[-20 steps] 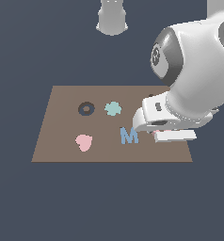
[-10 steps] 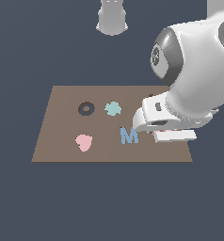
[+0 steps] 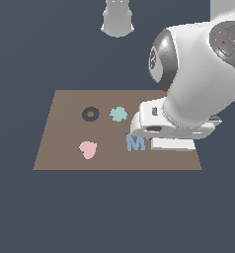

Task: Insert a designated object into the corresponding slot on a board.

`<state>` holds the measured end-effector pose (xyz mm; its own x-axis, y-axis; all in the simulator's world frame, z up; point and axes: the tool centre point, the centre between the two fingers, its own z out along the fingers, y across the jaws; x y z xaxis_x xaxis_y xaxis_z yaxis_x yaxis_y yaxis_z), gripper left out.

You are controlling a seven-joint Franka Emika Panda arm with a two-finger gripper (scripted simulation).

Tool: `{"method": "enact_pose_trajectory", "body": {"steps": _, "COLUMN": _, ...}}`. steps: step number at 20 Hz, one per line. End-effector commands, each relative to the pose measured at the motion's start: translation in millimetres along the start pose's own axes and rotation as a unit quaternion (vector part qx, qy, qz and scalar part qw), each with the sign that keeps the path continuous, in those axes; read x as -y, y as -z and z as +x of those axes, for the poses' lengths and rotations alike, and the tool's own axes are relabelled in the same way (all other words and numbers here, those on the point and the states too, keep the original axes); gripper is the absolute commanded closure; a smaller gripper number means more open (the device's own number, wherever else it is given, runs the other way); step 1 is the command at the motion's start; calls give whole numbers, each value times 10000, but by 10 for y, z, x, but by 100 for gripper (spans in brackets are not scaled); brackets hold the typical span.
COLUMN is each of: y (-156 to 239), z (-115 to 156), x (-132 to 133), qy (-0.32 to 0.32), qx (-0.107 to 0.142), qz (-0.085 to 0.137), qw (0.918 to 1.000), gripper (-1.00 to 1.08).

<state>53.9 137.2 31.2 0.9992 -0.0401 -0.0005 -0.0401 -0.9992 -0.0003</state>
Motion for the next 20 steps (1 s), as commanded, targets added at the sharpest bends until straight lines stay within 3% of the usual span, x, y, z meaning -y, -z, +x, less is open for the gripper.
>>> {"method": "enact_pose_trajectory", "body": {"steps": 1, "y": 9, "z": 33, "x": -167, "qy": -323, "qx": -4, "qz": -1, "qw": 9995, "gripper": 108}}
{"method": "enact_pose_trajectory", "body": {"steps": 6, "y": 26, "z": 52, "x": -615, "qy": -1210, "qx": -5, "qz": -1, "qw": 9927, "gripper": 108}}
{"method": "enact_pose_trajectory", "body": {"steps": 10, "y": 41, "z": -1, "x": -1016, "qy": -2001, "qx": -5, "qz": 0, "qw": 9798, "gripper": 108}}
{"method": "enact_pose_trajectory", "body": {"steps": 14, "y": 56, "z": -129, "x": -1424, "qy": -2818, "qx": -4, "qz": 0, "qw": 9595, "gripper": 108}}
{"method": "enact_pose_trajectory", "body": {"steps": 20, "y": 77, "z": -434, "x": -1951, "qy": -3945, "qx": -2, "qz": 0, "qw": 9189, "gripper": 108}}
